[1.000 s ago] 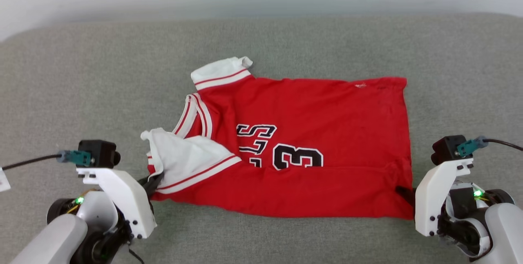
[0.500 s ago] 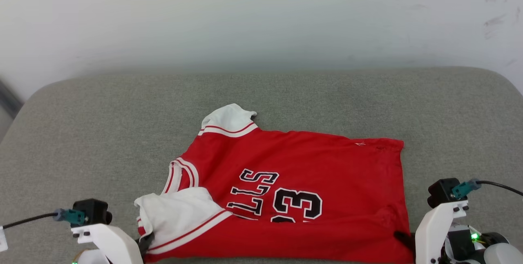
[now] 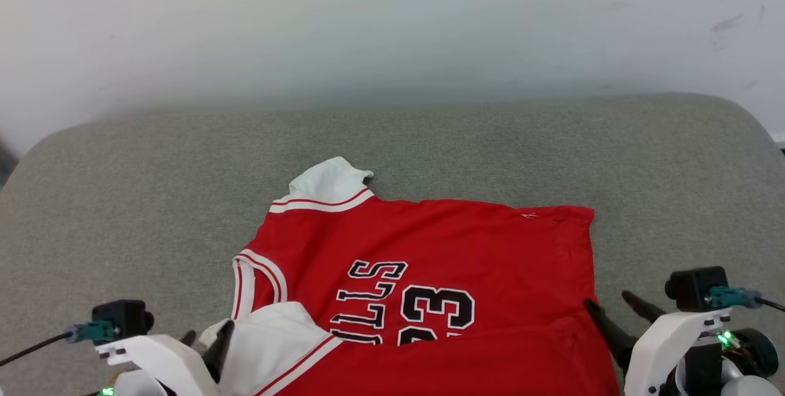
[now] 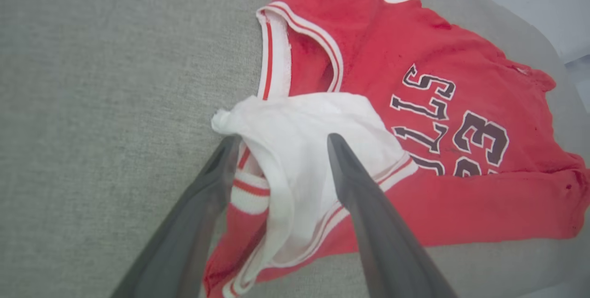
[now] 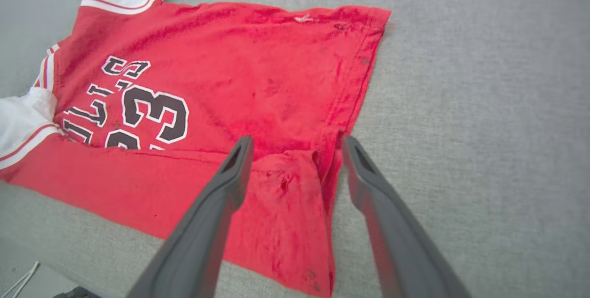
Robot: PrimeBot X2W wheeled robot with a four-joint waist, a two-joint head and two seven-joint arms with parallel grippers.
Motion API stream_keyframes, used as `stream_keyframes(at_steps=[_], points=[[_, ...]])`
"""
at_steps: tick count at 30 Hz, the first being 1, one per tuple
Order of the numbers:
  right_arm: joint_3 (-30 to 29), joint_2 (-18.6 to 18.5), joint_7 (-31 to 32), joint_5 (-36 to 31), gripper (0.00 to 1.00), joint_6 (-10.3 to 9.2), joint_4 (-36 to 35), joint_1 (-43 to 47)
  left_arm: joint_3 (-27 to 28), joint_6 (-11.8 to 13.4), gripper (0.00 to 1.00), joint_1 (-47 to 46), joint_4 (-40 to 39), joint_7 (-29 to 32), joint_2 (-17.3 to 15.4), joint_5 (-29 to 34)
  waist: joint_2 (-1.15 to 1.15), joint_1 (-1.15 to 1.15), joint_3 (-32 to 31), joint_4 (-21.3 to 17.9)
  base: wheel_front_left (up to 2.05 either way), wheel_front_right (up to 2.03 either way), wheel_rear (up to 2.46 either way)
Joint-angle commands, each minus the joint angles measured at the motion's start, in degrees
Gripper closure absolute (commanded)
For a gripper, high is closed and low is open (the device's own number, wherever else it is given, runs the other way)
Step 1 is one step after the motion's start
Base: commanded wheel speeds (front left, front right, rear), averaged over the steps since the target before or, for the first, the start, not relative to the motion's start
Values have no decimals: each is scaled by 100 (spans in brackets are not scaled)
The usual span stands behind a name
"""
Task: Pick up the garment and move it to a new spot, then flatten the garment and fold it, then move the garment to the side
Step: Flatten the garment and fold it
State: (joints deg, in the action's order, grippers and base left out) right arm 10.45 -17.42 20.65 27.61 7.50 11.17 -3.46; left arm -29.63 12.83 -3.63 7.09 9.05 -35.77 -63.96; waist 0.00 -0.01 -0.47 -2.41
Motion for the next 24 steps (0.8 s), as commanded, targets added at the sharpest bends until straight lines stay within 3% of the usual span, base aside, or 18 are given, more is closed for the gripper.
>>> stream_keyframes(at_steps=[1, 3, 12, 18, 24], points=[[-60, 41, -385, -189, 0, -2, -113, 25, 118, 43, 0, -127, 38, -262, 11, 115, 0, 1, -10, -126, 0, 0, 0], [-201, 182, -1025, -519, 0, -2, -355, -81, 279, 103, 0, -334, 67, -702, 17, 345, 0, 1, -5, -345, 0, 0, 0], [-508, 549, -1730, -1009, 0, -2, -1143, -351, 393, 194, 0, -1304, 47, -1024, -102, 881, 0, 1, 521, -785, 0, 0, 0], [-708, 897, -1915, -1199, 0, -2, -1696, -629, 363, -32, 0, -2446, 176, -459, -326, 1001, 0, 1, 1351, -1104, 0, 0, 0], [-802, 1145, -2090, -1352, 0, -2, -2083, -878, 214, -583, 0, -3658, 582, 739, -581, 770, 0, 1, 2110, -1385, 0, 0, 0]])
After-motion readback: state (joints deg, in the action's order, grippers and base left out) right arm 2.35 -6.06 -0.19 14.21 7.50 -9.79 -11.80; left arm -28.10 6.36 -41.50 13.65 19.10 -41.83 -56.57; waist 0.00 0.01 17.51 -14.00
